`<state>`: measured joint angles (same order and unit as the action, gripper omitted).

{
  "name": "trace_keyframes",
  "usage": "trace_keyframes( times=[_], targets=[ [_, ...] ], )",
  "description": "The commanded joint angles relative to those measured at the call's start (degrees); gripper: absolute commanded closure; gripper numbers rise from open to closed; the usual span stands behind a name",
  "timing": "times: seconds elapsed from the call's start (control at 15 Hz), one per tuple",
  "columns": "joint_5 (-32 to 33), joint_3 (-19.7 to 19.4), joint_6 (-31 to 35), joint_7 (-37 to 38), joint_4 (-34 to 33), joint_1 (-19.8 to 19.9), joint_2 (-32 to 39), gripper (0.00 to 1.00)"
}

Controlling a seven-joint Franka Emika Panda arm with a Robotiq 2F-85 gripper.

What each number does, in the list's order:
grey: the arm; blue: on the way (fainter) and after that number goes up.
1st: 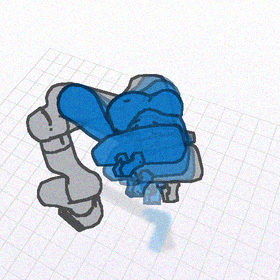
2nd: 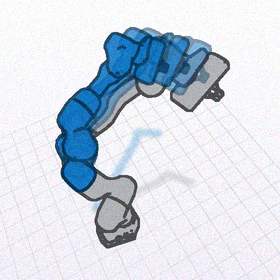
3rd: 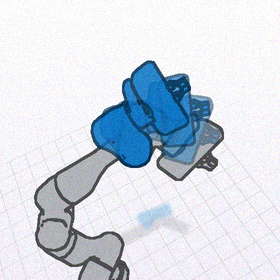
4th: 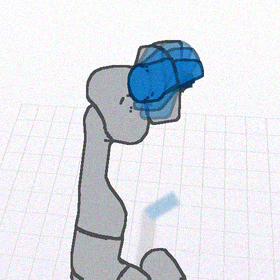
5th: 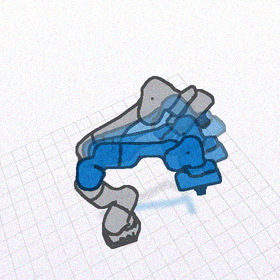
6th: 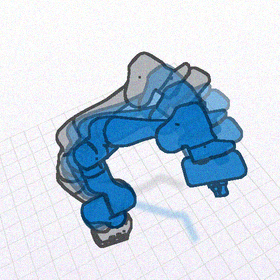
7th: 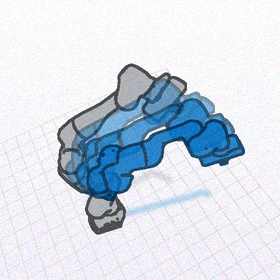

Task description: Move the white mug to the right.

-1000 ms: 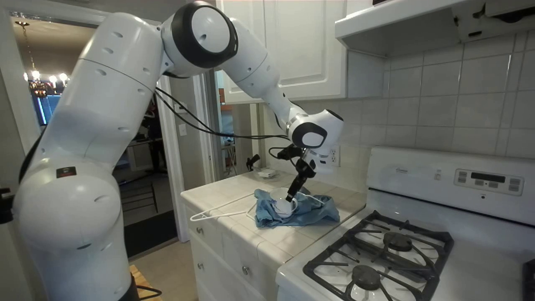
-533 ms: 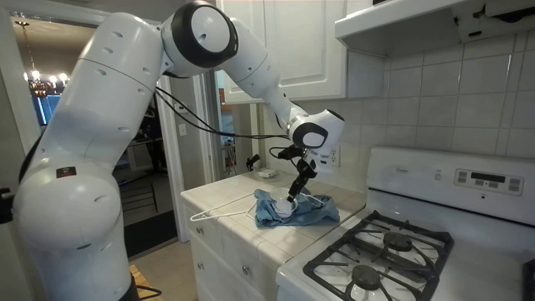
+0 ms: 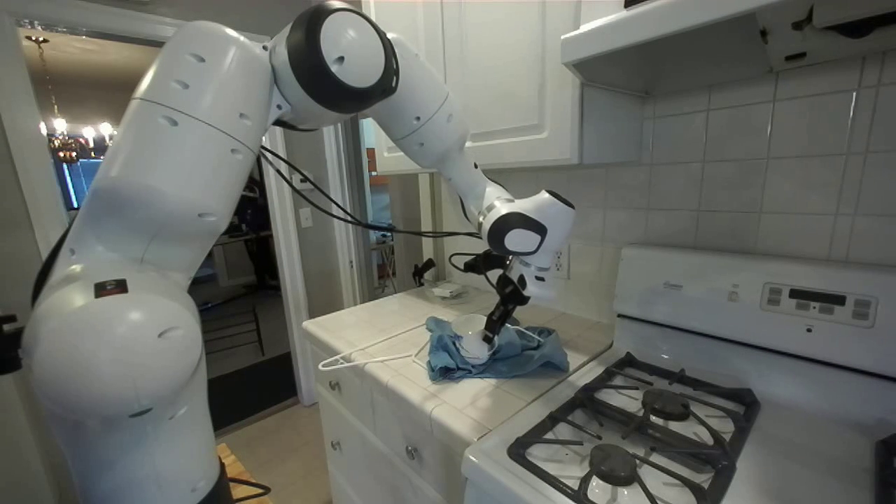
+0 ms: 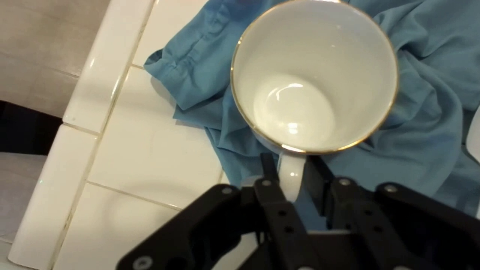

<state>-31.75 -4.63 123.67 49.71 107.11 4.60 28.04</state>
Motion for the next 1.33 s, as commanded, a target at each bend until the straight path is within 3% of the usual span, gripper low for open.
trace_keyframes(
  times=[0.0, 0.47, 1.0, 1.27],
  targets=[
    [1.13, -0.51, 2.04, 1.96, 1.77, -0.93, -0.75, 0.96],
    [0.61, -0.32, 2.19, 1.3, 2.07, -0.41, -2.06, 0.96],
    [-2.44, -0.43, -4.78, 0.51, 2.37, 3.07, -6.27, 0.96],
    [-1.89, -1.44, -11.5, 0.87, 2.14, 4.42, -6.91, 0.96]
  ],
)
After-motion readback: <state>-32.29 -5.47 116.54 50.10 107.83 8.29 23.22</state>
